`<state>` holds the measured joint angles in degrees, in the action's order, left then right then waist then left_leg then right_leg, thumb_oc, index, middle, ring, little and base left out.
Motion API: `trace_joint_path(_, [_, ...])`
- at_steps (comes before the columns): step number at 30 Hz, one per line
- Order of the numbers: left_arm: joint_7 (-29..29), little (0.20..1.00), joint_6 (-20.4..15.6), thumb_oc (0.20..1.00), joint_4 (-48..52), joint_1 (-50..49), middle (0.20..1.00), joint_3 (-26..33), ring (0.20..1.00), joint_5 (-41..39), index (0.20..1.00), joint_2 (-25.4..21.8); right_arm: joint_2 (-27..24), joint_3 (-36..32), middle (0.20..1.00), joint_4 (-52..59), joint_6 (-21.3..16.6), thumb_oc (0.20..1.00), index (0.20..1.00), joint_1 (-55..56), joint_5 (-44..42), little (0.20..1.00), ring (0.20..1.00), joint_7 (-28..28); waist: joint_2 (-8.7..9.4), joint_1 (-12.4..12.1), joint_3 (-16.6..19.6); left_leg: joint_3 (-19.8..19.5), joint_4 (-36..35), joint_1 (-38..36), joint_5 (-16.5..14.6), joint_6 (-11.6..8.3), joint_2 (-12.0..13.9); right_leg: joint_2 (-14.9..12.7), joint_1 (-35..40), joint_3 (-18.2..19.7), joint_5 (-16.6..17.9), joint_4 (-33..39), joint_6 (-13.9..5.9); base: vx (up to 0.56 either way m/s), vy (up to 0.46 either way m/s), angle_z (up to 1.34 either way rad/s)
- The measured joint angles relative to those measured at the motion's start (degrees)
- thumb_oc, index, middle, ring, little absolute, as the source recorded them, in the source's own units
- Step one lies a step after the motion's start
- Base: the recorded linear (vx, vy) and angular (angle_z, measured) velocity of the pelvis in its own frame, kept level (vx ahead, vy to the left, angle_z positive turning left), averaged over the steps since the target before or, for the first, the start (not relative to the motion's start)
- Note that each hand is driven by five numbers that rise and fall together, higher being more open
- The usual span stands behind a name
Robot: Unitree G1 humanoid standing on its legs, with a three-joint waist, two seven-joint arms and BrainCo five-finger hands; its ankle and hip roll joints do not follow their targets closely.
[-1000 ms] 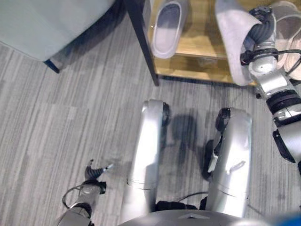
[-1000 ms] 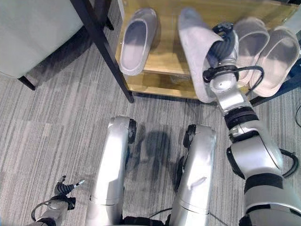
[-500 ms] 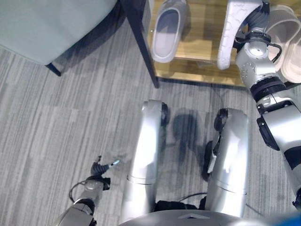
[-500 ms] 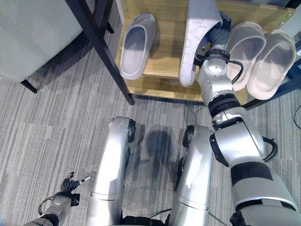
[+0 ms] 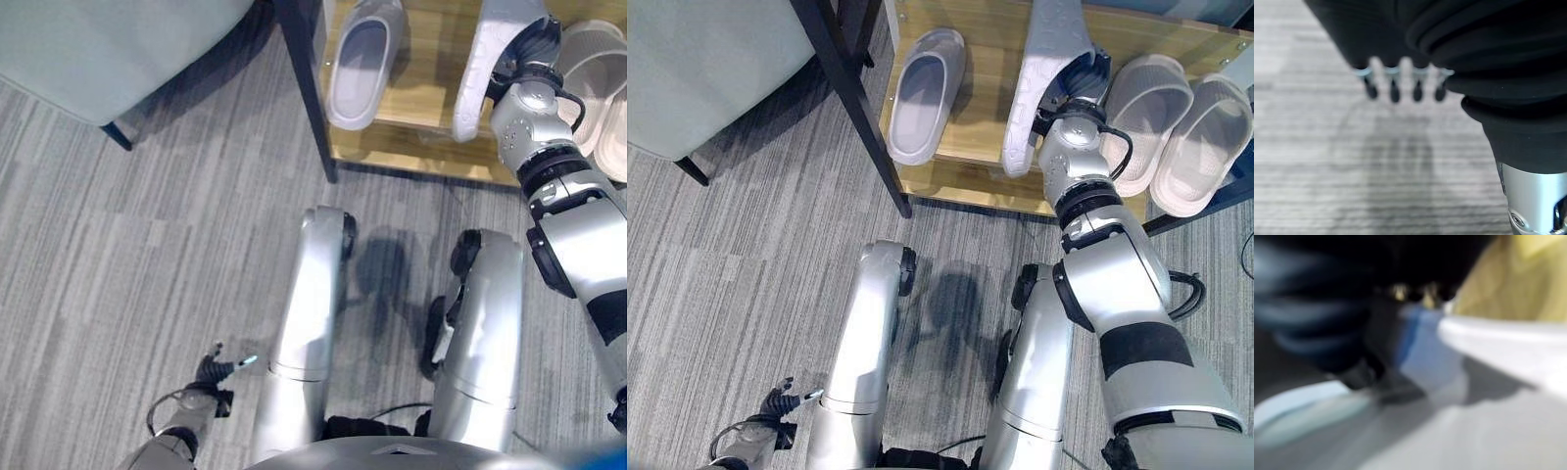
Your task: Arrange the slippers neatly on the shoe rack.
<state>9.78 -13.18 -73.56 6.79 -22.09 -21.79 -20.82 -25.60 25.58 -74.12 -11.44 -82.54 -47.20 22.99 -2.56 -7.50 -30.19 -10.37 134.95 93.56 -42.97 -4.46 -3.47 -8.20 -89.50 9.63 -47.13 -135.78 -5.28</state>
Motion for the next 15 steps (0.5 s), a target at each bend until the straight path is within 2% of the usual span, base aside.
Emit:
trace_joint_path(7, [0.0,1.000,0.2,1.000,0.0,0.0,1.000,-0.3,1.000,0.0,1.000,0.1,0.4,2.1,0.200,-1.4,1.3,0.200,0.200,-1.0,3.8,0.200,0.200,0.0,0.18,-1.2,0.1,-0.7,0.1,0.5,0.0,-0.01,-0.4,-0.1,0.0,-0.8,0.0,0.2,0.01,0.00,0.020,0.00])
trace_joint_path(10, [0.0,1.000,0.4,1.000,0.1,0.0,1.000,-2.5,1.000,0.0,1.000,0.3,1.1,4.7,0.200,-3.8,2.5,0.200,0.200,-2.3,8.0,0.200,0.200,0.7,0.29,-1.2,0.1,-1.0,0.1,0.6,0.0,-0.01,-0.4,-0.1,0.1,-1.1,0.0,0.4,0.01,0.00,0.000,0.00])
trace_joint_path(15, [0.1,1.000,0.4,1.000,0.0,0.1,1.000,-2.5,1.000,0.0,1.000,0.6,2.8,8.3,0.200,-6.1,4.4,0.200,0.200,-4.5,15.0,0.200,0.200,2.6,0.97,-0.6,0.4,-1.0,0.1,0.5,0.0,-0.01,-0.3,0.0,0.0,-1.2,0.0,0.4,0.01,0.00,0.006,0.00])
